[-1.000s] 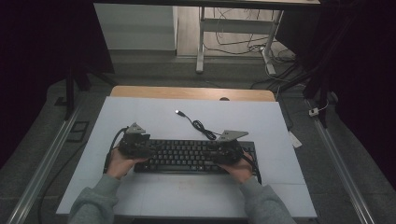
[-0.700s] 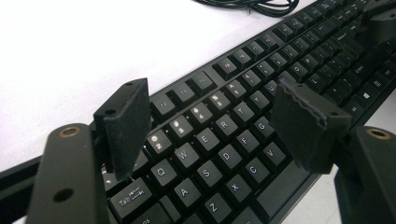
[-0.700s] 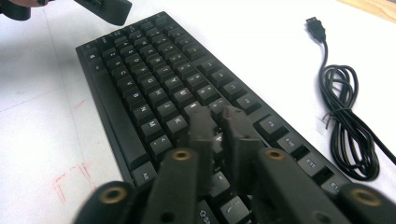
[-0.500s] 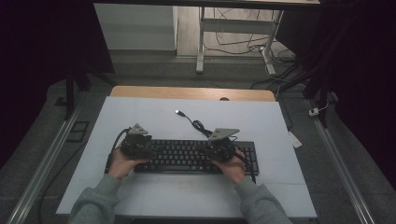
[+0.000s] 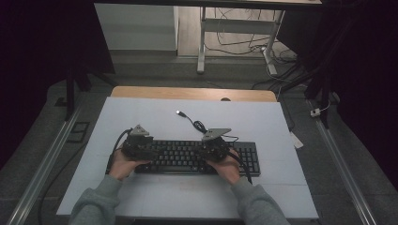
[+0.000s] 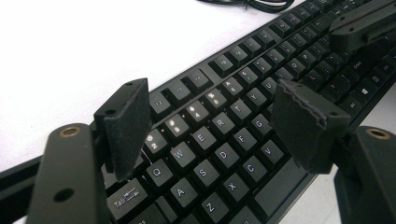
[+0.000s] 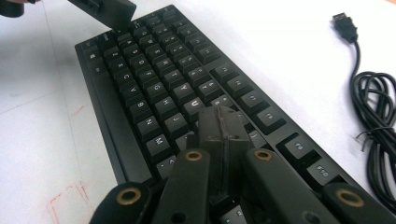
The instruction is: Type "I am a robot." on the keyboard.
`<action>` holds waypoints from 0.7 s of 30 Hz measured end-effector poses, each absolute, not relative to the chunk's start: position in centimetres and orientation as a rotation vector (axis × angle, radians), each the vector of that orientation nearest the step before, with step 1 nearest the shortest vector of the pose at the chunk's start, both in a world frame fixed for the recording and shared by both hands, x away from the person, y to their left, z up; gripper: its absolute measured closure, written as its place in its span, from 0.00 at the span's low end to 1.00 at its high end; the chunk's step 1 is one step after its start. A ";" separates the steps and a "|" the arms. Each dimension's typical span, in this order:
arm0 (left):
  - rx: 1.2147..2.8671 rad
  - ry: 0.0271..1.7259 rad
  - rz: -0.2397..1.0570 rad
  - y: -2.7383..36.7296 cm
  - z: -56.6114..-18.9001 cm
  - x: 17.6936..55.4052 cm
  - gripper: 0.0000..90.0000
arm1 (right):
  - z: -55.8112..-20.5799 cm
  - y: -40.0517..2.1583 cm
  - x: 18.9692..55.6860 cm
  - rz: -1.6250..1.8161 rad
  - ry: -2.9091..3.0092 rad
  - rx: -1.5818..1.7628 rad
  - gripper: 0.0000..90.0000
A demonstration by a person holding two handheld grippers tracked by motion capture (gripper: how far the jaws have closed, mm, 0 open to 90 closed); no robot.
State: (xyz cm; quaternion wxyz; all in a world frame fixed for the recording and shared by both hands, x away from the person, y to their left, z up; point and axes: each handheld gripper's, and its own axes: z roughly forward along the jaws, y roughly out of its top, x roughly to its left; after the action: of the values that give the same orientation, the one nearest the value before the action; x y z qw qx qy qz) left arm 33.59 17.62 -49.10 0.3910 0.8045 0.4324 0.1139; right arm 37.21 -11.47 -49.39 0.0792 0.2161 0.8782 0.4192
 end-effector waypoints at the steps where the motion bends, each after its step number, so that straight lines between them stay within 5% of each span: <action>1: 2.045 1.099 0.290 17.6 -49.1 33.6 0.32 | -49.5 -11.3 37.2 1.257 2.631 0.646 1.00; 21: 2.058 1.089 0.291 17.5 -49.1 33.6 0.32 | -51.3 -9.9 38.4 1.171 2.650 0.667 1.00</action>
State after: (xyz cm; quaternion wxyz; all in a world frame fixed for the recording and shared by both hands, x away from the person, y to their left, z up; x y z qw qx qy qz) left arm 33.56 17.54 -49.14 0.3874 0.8086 0.4278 0.1143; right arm 38.39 -9.88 -51.34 0.0841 0.2237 0.8881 0.3925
